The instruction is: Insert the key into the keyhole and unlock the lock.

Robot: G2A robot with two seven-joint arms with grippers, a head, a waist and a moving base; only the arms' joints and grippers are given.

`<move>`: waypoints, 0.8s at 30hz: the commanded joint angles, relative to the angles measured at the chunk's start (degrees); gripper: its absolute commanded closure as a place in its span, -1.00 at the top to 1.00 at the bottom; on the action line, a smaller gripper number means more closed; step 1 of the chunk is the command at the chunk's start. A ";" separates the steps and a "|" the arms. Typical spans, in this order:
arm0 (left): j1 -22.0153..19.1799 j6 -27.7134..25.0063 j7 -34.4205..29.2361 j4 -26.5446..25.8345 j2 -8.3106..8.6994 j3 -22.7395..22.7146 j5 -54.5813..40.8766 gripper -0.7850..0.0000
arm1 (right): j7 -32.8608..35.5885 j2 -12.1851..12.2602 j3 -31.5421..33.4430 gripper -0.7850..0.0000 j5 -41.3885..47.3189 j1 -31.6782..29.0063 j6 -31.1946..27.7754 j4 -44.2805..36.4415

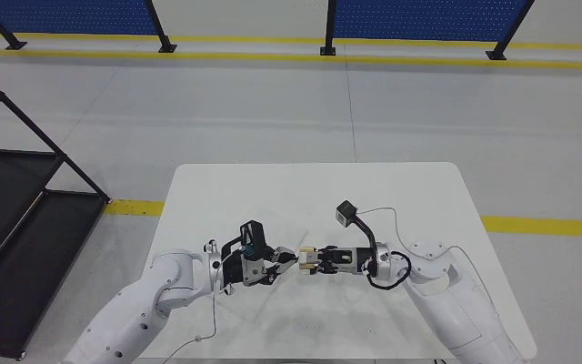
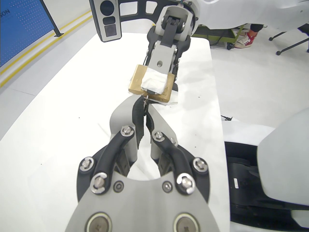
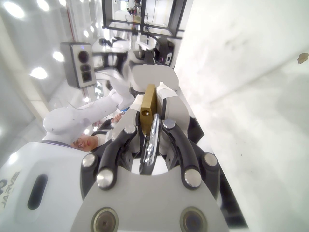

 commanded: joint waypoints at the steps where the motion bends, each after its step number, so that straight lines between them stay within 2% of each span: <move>1: 0.26 0.18 0.47 -0.22 -0.01 -0.20 0.63 -1.00 | 0.00 0.00 0.00 -1.00 0.00 0.00 0.00 0.00; 24: 3.69 1.33 5.17 -2.81 -0.09 -2.65 6.47 -1.00 | 0.00 0.00 0.00 -1.00 0.00 0.00 0.00 0.00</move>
